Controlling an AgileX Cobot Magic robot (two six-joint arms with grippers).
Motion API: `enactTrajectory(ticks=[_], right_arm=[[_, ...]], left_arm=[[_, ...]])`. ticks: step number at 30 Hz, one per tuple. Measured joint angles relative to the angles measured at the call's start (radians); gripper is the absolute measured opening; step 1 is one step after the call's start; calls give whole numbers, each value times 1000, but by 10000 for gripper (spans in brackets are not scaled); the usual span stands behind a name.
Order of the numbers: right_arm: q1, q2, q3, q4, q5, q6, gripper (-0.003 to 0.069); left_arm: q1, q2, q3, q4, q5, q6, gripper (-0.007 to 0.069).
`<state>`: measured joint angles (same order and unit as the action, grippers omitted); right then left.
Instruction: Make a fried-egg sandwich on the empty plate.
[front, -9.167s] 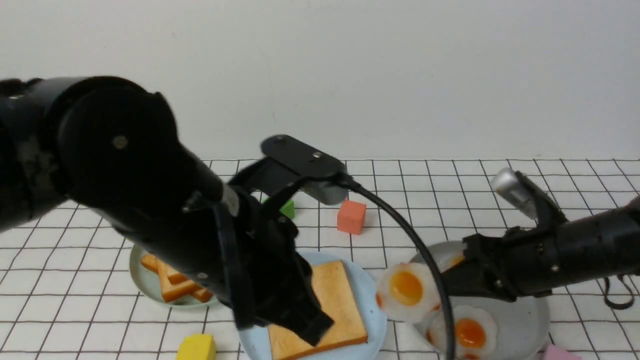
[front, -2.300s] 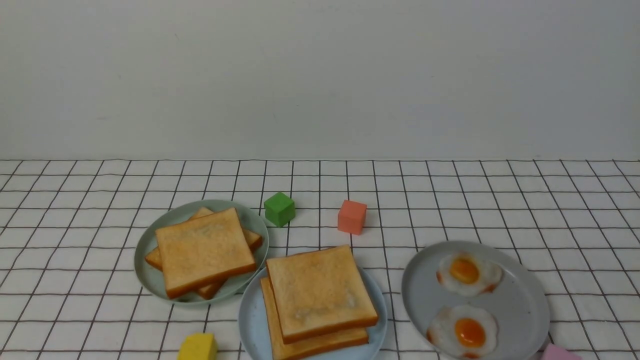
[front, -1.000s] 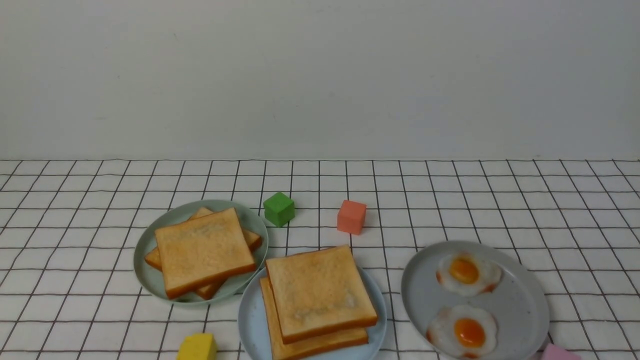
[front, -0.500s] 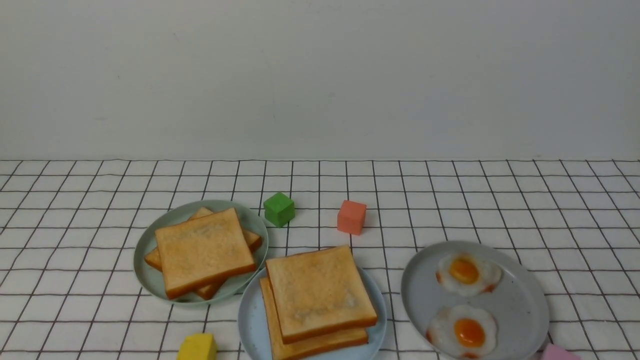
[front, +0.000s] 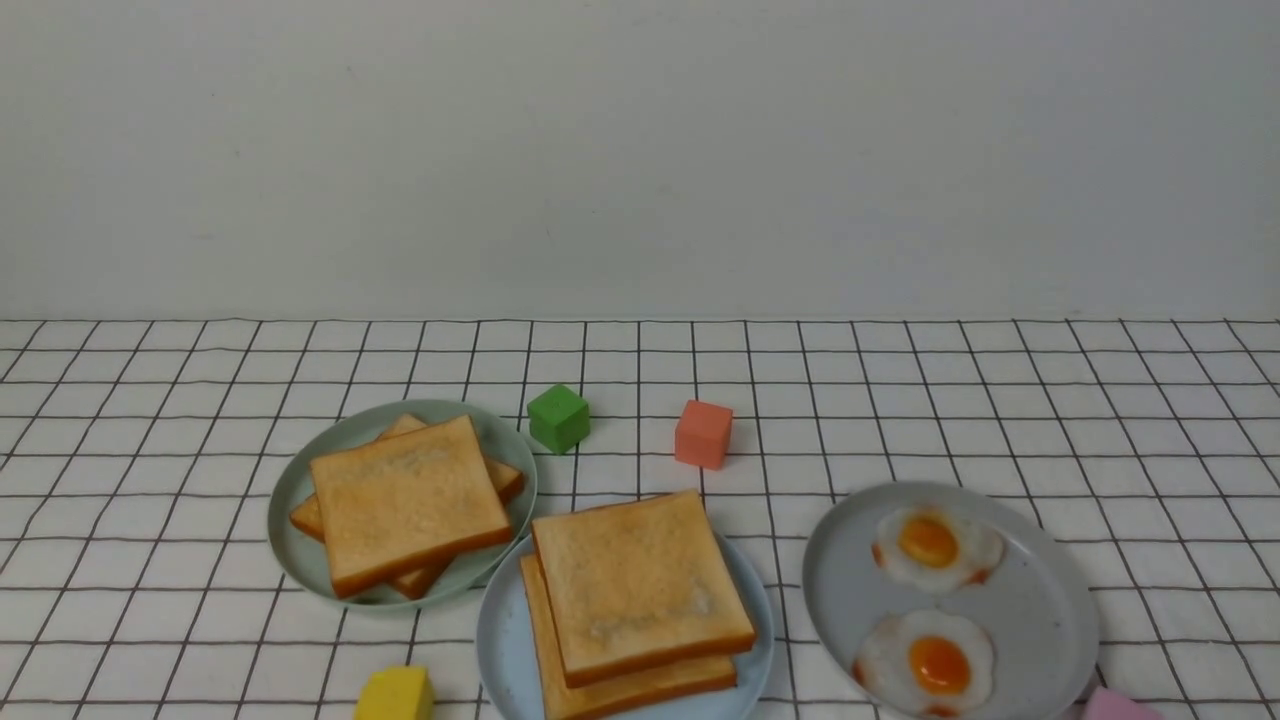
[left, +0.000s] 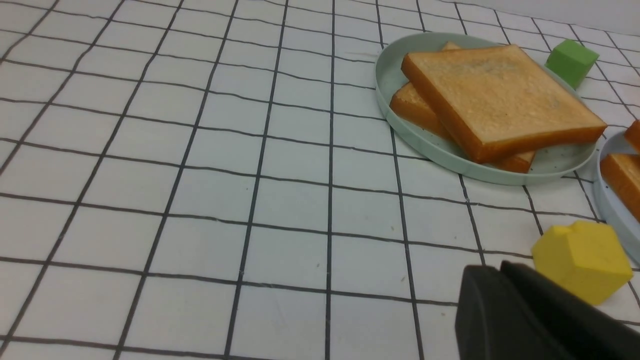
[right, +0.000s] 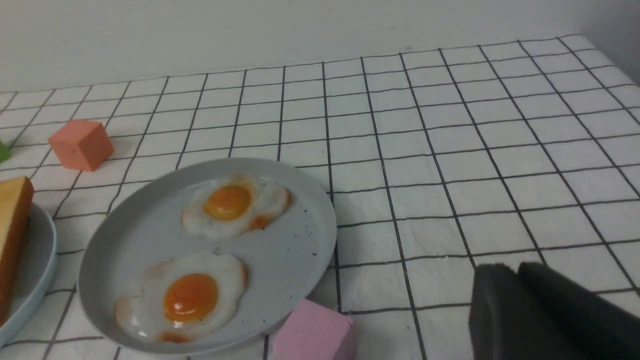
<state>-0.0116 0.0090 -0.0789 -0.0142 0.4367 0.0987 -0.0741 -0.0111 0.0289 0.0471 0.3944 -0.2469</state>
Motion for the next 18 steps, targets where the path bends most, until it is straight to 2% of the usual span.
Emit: enactTrajectory(ticks=[4, 18], right_arm=[[2, -19, 89, -26, -21, 90, 81], [2, -20, 95, -90, -45, 105, 92]], left_arm=[[0, 0, 0, 0, 0, 1, 39], [0, 0, 0, 0, -1, 1, 52]])
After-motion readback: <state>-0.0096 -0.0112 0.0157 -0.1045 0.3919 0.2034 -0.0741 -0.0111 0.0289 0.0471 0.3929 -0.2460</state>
